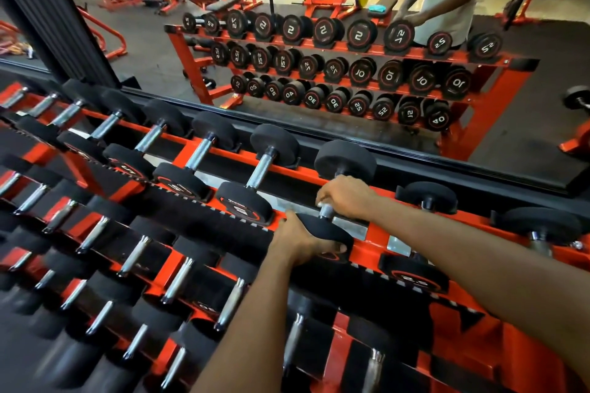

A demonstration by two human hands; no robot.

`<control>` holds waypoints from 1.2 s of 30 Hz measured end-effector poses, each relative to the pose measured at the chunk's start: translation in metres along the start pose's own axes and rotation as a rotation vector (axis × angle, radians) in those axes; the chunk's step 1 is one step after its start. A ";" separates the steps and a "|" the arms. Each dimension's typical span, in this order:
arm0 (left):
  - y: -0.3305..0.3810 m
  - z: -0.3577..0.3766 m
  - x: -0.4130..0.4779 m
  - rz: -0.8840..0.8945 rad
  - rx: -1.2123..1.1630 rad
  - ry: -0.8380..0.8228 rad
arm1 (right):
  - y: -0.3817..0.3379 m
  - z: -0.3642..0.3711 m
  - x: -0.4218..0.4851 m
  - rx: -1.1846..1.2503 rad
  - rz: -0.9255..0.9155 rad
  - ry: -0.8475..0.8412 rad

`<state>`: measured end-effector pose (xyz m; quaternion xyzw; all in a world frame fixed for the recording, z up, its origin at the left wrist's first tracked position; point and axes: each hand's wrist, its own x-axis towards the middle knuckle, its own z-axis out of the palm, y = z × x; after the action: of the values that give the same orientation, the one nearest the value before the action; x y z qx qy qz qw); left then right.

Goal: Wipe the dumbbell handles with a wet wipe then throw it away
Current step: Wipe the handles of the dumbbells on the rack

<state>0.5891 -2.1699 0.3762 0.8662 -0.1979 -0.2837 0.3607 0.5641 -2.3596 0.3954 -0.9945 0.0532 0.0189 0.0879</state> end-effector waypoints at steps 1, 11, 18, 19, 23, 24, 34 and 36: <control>-0.001 0.000 0.000 -0.001 -0.001 -0.002 | -0.005 0.000 -0.001 0.002 -0.072 -0.091; -0.001 -0.001 0.001 -0.009 -0.012 -0.003 | -0.009 0.005 -0.008 -0.018 -0.062 -0.042; -0.002 0.000 0.001 -0.003 -0.010 0.003 | 0.007 0.012 -0.003 -0.235 0.166 0.270; -0.002 0.000 0.001 -0.002 -0.008 0.003 | 0.003 0.019 -0.006 -0.217 0.125 0.245; -0.002 0.000 0.002 -0.002 -0.013 0.006 | 0.012 0.017 -0.006 -0.167 0.109 0.282; -0.002 0.000 0.002 -0.006 -0.013 0.008 | 0.014 0.015 -0.004 -0.142 0.156 0.323; -0.002 -0.002 0.002 -0.004 0.044 0.016 | -0.018 0.053 -0.023 0.652 0.527 0.425; -0.003 -0.001 0.001 0.003 0.033 0.021 | -0.026 0.050 -0.025 0.906 0.560 0.316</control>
<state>0.5912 -2.1682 0.3742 0.8748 -0.2002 -0.2705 0.3487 0.5403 -2.3224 0.3518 -0.7959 0.3309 -0.1326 0.4894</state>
